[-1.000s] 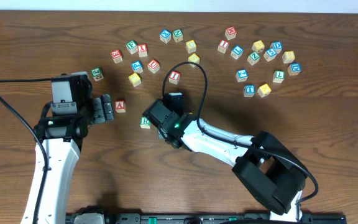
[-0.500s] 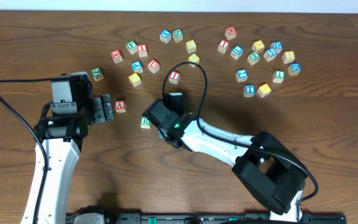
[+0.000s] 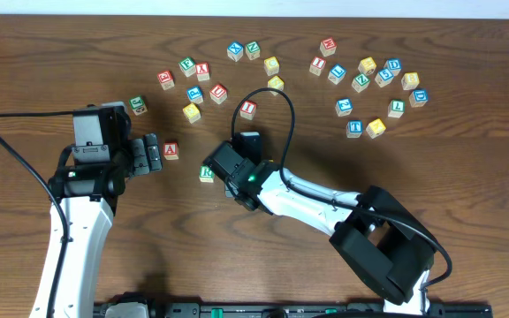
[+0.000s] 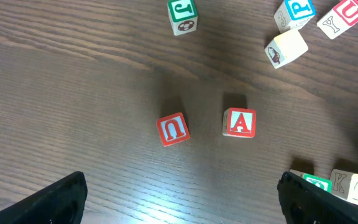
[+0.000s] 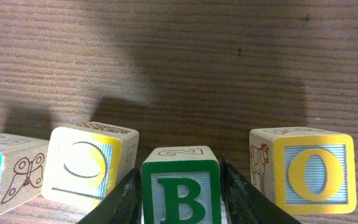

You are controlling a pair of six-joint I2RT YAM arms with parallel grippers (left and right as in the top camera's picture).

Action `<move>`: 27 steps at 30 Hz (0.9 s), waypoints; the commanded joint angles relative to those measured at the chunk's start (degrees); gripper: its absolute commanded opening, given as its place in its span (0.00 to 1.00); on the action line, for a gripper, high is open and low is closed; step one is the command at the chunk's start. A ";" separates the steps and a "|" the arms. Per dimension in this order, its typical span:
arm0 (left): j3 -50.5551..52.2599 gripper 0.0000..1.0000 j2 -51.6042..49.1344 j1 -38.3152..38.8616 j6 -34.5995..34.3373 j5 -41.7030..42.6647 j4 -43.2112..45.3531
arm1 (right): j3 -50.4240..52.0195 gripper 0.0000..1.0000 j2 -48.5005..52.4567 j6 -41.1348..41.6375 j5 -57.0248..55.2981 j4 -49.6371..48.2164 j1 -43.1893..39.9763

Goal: Spell out ROBOT
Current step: 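Lower the green B block into the row between the two O blocks, then open the right gripper, release B, and lift away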

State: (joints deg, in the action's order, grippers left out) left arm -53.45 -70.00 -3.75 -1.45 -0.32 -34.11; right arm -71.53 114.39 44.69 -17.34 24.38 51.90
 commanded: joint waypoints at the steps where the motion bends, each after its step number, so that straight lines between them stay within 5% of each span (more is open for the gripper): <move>1: -1.64 0.96 0.00 -0.20 0.26 -0.11 -0.13 | 0.37 0.36 1.01 0.46 -0.37 0.09 0.22; 27: -1.64 0.96 0.00 -0.20 0.26 -0.11 -0.13 | 0.28 0.36 -2.43 -1.11 -2.56 0.72 0.22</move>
State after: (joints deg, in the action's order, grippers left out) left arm -53.45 -70.00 -3.75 -1.43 -0.32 -34.11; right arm -71.53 114.34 44.49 -17.87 24.99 51.90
